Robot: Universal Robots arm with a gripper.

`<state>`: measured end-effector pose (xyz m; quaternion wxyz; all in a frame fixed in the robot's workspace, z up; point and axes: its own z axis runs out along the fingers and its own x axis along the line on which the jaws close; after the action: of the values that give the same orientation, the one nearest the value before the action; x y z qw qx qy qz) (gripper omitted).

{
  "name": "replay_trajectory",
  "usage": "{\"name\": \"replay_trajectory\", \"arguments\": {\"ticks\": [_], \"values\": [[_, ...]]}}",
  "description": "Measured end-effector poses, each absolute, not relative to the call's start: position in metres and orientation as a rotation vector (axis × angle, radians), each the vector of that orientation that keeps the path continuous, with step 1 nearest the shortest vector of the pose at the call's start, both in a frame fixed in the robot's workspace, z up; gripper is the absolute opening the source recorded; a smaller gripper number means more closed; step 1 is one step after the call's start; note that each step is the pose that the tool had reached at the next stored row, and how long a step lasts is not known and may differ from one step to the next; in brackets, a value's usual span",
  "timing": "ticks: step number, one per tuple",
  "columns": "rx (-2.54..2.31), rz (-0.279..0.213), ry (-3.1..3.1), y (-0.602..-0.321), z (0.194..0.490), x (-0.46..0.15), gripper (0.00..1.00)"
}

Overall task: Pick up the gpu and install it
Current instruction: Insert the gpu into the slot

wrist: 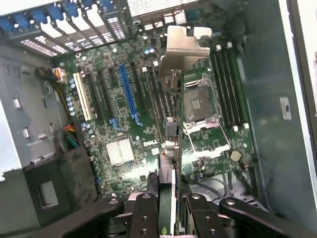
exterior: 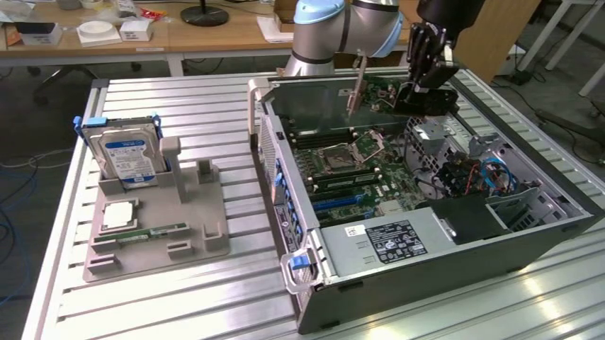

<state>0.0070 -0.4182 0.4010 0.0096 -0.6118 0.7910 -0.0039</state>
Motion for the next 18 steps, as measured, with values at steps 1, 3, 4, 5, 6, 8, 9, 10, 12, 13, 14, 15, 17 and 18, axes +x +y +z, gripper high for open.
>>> {"name": "replay_trajectory", "arguments": {"ticks": [1,3,4,5,6,8,9,10,12,13,14,15,17,18], "values": [[-1.928,-0.012,2.456,-0.418,0.400,0.007,0.27],[-1.958,-0.010,2.434,-0.418,0.398,0.007,0.27],[-1.969,-0.009,2.426,-0.419,0.398,0.007,0.27],[-1.980,-0.008,2.417,-0.419,0.397,0.007,0.27],[-1.989,-0.008,2.410,-0.419,0.396,0.005,0.27],[-1.992,-0.003,2.404,-0.419,0.394,0.001,0.27],[-1.992,0.000,2.401,-0.419,0.393,-0.001,0.27],[-1.992,0.002,2.398,-0.420,0.392,-0.002,0.27],[-2.000,0.003,2.390,-0.422,0.389,-0.003,0.27],[-2.009,0.003,2.383,-0.422,0.388,-0.003,0.27],[-2.022,0.004,2.372,-0.423,0.386,-0.003,0.27],[-2.036,0.004,2.360,-0.423,0.385,-0.003,0.27],[-2.060,0.005,2.339,-0.423,0.381,-0.003,0.27],[-2.069,0.005,2.330,-0.424,0.379,-0.003,0.27]]}}
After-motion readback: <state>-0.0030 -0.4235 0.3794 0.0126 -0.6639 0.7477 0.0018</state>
